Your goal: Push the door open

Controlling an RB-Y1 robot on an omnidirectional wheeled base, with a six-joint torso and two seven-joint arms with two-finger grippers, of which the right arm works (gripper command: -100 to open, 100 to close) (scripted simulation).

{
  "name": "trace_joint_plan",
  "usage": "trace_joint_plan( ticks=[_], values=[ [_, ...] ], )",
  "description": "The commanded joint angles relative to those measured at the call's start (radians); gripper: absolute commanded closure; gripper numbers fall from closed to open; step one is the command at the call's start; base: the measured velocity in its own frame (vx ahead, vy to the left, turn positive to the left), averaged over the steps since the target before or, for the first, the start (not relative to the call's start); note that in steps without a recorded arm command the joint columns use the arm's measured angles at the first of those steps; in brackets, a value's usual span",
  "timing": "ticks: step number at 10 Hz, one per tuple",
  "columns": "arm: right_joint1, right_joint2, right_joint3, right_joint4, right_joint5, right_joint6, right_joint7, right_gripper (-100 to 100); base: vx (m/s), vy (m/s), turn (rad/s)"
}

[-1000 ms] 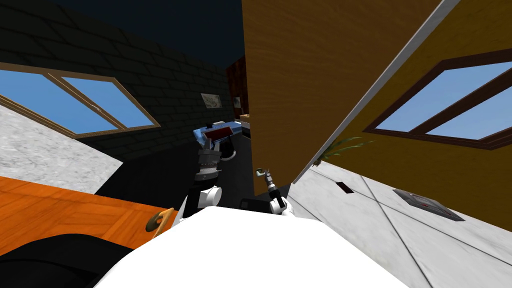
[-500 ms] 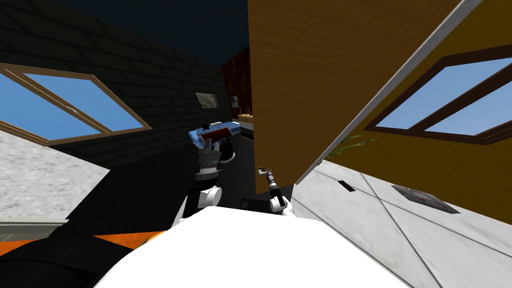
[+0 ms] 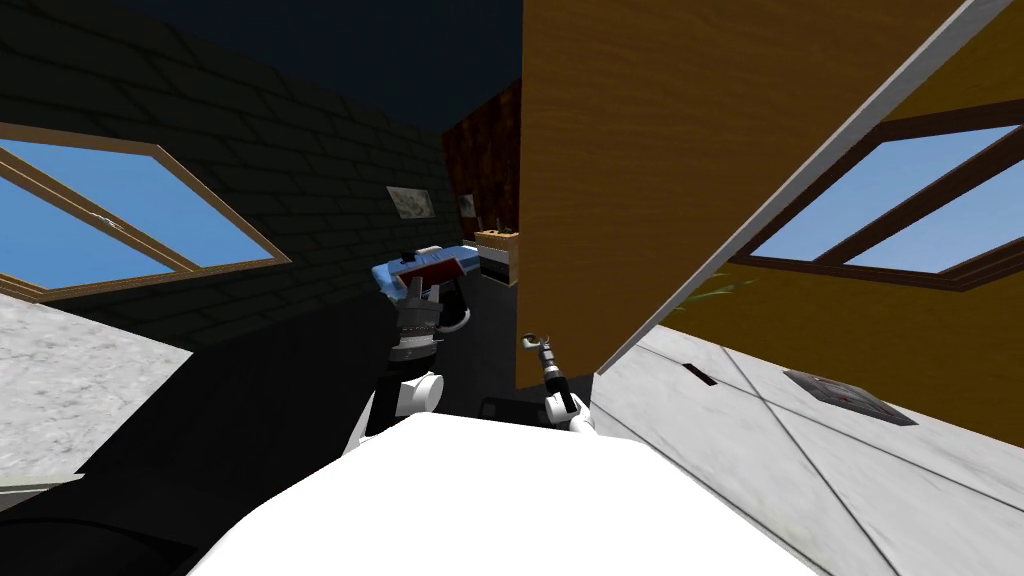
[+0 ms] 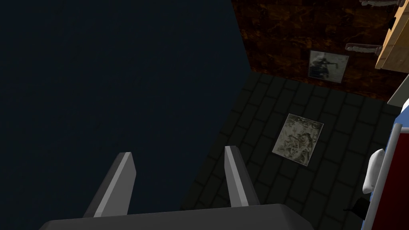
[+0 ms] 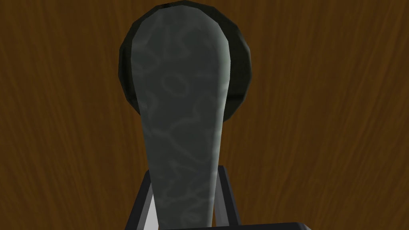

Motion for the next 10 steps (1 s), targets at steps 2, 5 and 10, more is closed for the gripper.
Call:
trace_joint_plan(
  ticks=[2,5,10],
  values=[
    [0.001,-0.006,-0.031,-0.019,-0.009,0.006,0.009,100,0.168,0.129,-0.047],
    [-0.003,0.011,-0.062,-0.014,-0.02,0.004,0.017,100,0.158,0.143,-0.068],
    [-0.004,-0.014,-0.109,-0.014,-0.041,0.003,0.028,100,0.131,0.101,-0.06]
  ],
)
